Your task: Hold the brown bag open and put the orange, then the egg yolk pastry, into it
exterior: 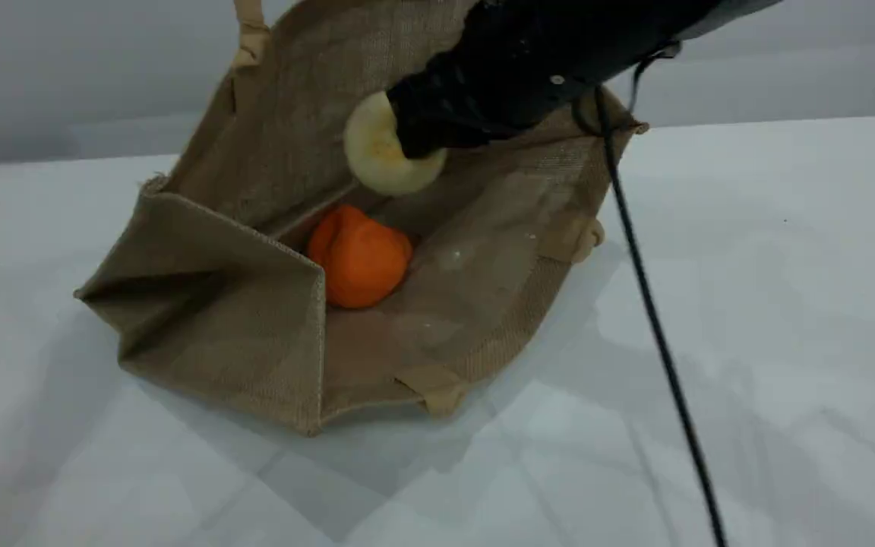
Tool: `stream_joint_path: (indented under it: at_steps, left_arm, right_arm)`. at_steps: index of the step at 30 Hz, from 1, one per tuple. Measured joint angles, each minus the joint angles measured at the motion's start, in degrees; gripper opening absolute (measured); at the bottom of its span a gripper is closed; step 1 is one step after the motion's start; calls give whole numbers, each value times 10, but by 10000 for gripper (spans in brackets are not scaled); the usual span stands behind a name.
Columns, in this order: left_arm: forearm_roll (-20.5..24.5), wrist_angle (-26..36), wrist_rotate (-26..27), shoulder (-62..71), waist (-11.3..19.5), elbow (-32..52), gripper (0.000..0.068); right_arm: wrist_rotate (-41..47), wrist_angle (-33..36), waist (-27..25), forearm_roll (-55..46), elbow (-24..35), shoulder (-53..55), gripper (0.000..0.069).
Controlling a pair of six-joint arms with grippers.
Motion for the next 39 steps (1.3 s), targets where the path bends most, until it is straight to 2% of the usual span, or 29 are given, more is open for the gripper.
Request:
stream_joint_path:
  at_steps: [3, 10, 13, 16, 21, 23, 26, 30, 32, 35, 39]
  left_arm:
    - [0, 0, -2, 0, 0, 0, 88]
    - [0, 0, -2, 0, 0, 0, 88]
    - [0, 0, -2, 0, 0, 0, 88]
    - [0, 0, -2, 0, 0, 0, 88]
    - [0, 0, -2, 0, 0, 0, 88]
    - [0, 0, -2, 0, 0, 0, 88]
    - [0, 0, -2, 0, 0, 0, 88]
    - [0, 0, -2, 0, 0, 0, 88]
    - [0, 0, -2, 0, 0, 0, 88]
    - [0, 0, -2, 0, 0, 0, 88]
    - [0, 0, -2, 0, 0, 0, 88]
  right_arm:
    - [0, 23, 0, 41, -16, 27, 39]
    - [1, 28, 0, 46, -23, 62, 41]
    - [1, 56, 0, 45, -23, 62, 70]
    - [1, 78, 0, 46, -23, 62, 184]
    - [1, 76, 0, 45, -23, 53, 448]
    - [1, 60, 0, 46, -22, 44, 503]
    - [2, 29, -1, 41, -22, 23, 532]
    - [8, 15, -9, -37, -21, -16, 533]
    - [39, 18, -20, -103, -21, -36, 533]
    - [115, 26, -41, -211, -21, -67, 533]
    - [276, 58, -78, -368, -21, -115, 533]
